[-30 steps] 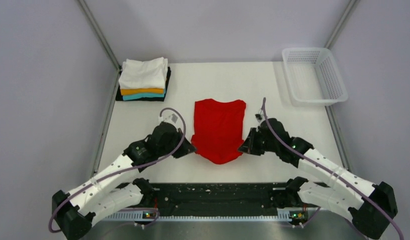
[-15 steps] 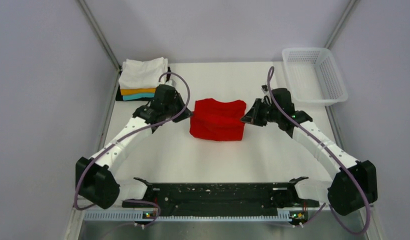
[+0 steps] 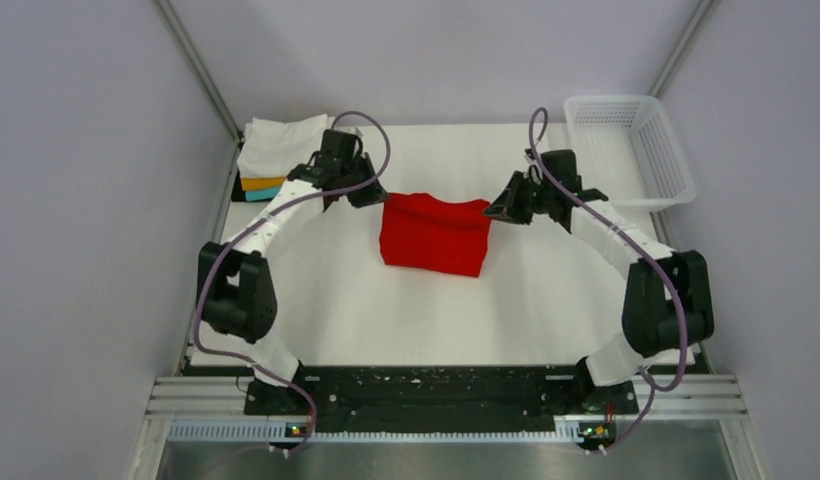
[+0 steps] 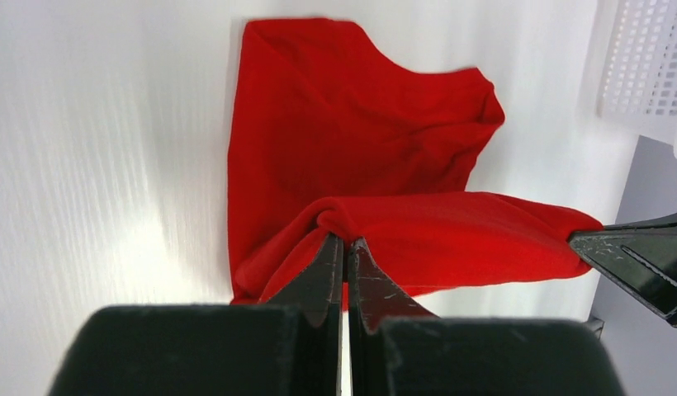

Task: Fold and stack the t-shirts
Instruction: Fold the long partially folded tshirt into a neat square

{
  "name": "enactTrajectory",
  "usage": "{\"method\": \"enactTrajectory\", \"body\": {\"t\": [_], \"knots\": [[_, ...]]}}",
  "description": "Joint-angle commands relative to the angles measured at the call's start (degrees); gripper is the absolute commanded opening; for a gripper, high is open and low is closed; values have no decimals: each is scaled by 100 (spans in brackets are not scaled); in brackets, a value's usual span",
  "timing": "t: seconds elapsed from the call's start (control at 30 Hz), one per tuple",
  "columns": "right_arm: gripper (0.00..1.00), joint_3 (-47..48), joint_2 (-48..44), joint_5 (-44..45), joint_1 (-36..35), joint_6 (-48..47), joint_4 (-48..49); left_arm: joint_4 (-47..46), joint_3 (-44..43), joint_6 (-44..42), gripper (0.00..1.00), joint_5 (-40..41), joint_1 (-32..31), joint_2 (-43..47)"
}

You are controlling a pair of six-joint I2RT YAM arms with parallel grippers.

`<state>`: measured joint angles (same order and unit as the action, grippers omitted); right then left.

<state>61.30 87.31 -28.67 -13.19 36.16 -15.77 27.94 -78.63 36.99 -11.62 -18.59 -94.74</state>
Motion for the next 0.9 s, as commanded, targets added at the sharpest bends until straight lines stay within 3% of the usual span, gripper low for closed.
{"method": "enactTrajectory", "body": {"t": [0.0,0.33,0.37,0.43,0.47,0.5,0.53,0.6,0.63,0.67,0.73,0.87], "knots": [[0,582,628,-46,190,-30,393,-172,-743,-313,0,-349,206,-738],[0,1117,1838,274,356,98,764,175,-2499,-480,0,-1019,388,-2575],[0,1183,1944,358,376,106,854,190,-2632,-488,5,-1044,391,-2709],[15,1388,2148,538,437,126,896,242,-2911,-461,30,-1121,408,-2971],[25,1464,2199,673,472,166,896,297,-3061,-450,47,-1155,415,-3050],[42,1539,2218,822,496,202,850,370,-3182,-436,59,-1181,417,-3094],[53,1603,2170,993,510,191,782,450,-3280,-432,66,-1194,417,-3098],[72,1658,1975,1303,511,102,569,494,-3286,-417,70,-1180,416,-2940],[80,1633,1834,1386,511,73,533,492,-3207,-411,90,-1131,411,-2799],[87,1576,1678,1472,506,52,502,480,-3085,-412,97,-1057,405,-2631],[92,1421,1323,1525,442,-51,486,414,-2766,-423,99,-875,381,-2247],[94,1041,711,1163,82,-300,633,360,-2113,-534,99,-804,265,-1564]]}}
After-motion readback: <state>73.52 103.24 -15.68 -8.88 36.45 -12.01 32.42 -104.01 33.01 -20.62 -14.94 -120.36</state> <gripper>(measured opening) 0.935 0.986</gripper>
